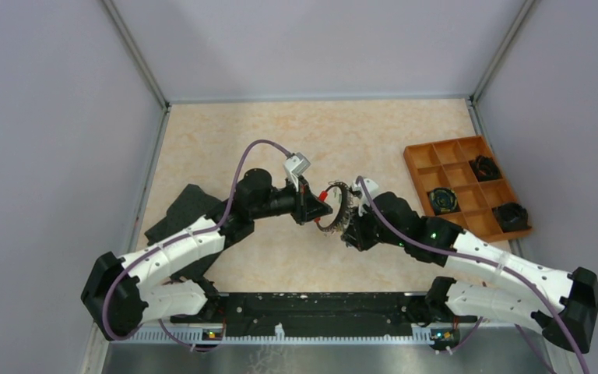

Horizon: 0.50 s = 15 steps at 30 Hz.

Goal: Remove the keys from the keyring

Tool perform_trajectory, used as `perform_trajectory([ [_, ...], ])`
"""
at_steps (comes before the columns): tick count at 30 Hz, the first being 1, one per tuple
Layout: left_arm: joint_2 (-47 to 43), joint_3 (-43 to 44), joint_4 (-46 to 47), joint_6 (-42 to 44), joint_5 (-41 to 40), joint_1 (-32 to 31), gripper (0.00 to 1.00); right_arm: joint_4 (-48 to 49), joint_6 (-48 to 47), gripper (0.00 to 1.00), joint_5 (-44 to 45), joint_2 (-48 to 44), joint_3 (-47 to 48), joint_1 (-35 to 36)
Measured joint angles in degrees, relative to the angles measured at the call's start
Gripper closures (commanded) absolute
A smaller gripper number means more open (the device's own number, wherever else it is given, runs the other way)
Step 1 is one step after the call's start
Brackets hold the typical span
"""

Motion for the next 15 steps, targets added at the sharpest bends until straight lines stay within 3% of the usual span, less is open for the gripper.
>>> perform_trajectory([
  [15, 0.52, -2.45, 2.01, -5.53, -3.08, 0.07, 1.0, 0.72, -1.36, 1.0, -2.14, -3.67, -1.01, 0.04],
])
